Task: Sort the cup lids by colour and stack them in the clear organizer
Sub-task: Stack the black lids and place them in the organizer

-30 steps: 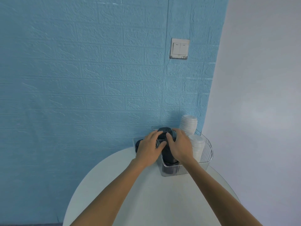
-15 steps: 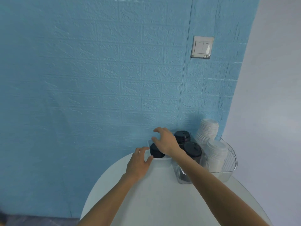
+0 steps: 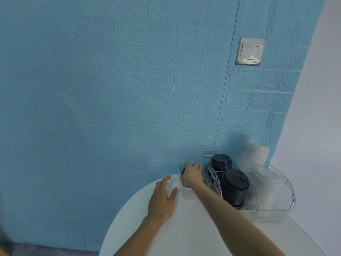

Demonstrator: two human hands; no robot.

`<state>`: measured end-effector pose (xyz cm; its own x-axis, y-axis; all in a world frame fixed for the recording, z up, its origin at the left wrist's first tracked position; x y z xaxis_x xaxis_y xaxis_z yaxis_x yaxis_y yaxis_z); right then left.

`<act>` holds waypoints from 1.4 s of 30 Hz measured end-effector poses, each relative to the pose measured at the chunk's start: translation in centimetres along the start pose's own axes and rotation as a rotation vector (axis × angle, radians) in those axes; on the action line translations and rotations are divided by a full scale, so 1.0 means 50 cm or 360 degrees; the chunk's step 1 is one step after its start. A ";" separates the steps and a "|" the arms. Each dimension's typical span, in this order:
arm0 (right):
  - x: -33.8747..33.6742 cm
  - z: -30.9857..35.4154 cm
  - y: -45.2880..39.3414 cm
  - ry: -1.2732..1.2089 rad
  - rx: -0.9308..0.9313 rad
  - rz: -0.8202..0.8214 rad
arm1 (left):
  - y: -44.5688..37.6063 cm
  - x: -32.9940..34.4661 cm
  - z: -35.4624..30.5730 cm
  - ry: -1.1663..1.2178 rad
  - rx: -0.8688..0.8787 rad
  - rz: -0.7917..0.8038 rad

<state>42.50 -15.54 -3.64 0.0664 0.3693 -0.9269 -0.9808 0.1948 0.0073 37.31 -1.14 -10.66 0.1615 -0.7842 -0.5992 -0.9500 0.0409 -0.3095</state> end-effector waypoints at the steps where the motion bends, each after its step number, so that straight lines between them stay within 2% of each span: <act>1: 0.001 0.000 -0.003 0.0025 0.0000 -0.0006 | -0.001 0.001 0.001 -0.0001 -0.0004 -0.0001; 10: 0.010 -0.002 -0.010 0.0427 -0.0034 0.0103 | 0.000 0.005 0.002 0.0000 0.0013 -0.0024; 14: 0.017 -0.006 -0.006 0.0392 -0.0031 0.0289 | 0.001 0.007 0.003 -0.0018 0.0016 -0.0004; 19: 0.001 0.002 0.008 0.0329 -0.0079 0.0366 | -0.001 0.013 0.002 -0.0118 0.0047 0.0092; 26: -0.050 0.026 0.033 0.0358 -0.0215 0.0182 | -0.003 0.012 0.002 -0.0011 0.0012 0.0081; 30: -0.111 0.037 0.041 0.0278 -0.0293 0.0088 | -0.013 -0.016 -0.020 0.0084 -0.0016 -0.0142; 33: -0.169 0.043 0.048 0.0148 -0.0396 -0.0011 | -0.044 -0.042 -0.077 0.0388 0.0014 -0.0226; 38: -0.270 0.022 0.047 -0.0019 -0.0431 -0.0188 | -0.097 -0.047 -0.224 0.0749 0.0126 -0.0121; 42: -0.320 -0.038 0.043 -0.0011 -0.0362 -0.0240 | -0.133 -0.009 -0.305 0.0906 0.0067 -0.0009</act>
<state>38.98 -22.75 10.50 0.2155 0.3576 -0.9087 -0.9756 0.0394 -0.2159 39.45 -10.52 2.93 -0.0139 -0.9940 -0.1089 -0.9361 0.0512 -0.3479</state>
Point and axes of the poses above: each hand's wrist, its own y-axis away from the middle knuckle, its own x-axis out of the palm, z = x × y, the point moved 5 cm from there along -y, towards the middle knuckle, and after that the axes turned 1 degree about -y, right-handed, at the moved point
